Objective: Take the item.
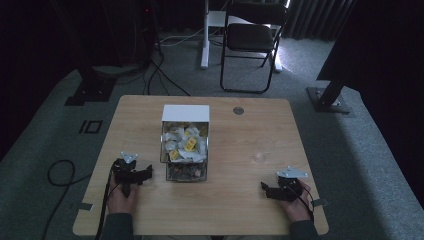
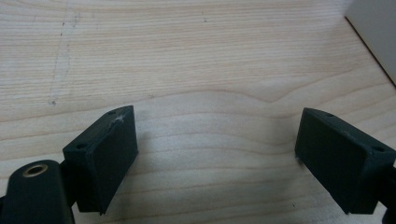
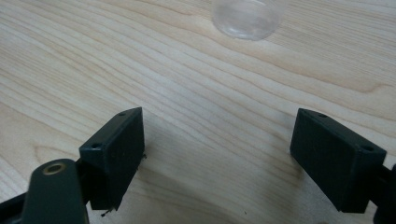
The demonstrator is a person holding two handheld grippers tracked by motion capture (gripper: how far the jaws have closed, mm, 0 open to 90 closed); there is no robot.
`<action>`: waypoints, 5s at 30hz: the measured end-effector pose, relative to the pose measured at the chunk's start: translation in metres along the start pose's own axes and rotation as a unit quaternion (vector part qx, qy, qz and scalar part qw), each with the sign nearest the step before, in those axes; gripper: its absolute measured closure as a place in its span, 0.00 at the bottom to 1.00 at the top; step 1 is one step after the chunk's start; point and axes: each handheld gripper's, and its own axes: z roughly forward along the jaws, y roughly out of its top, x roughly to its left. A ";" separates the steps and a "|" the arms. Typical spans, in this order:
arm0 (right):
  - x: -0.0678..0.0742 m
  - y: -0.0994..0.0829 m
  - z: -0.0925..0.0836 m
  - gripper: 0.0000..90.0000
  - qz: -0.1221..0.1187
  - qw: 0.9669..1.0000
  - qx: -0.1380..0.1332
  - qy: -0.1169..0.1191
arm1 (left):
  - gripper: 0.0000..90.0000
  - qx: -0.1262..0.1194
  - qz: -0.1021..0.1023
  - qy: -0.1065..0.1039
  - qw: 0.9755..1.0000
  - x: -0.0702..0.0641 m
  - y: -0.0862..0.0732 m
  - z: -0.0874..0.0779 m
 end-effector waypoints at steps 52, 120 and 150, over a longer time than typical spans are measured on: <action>0.096 0.062 -0.036 0.67 -0.073 0.988 -0.083 0.104 | 0.15 0.001 0.000 -0.001 1.000 0.000 -0.001 -0.001; 0.196 0.100 0.004 0.70 -0.180 0.956 -0.110 0.202 | 0.15 0.000 0.000 -0.001 1.000 0.000 -0.001 -0.001; 0.210 0.092 0.012 0.72 -0.220 0.950 -0.072 0.210 | 0.15 -0.001 -0.001 -0.001 1.000 0.000 -0.001 -0.001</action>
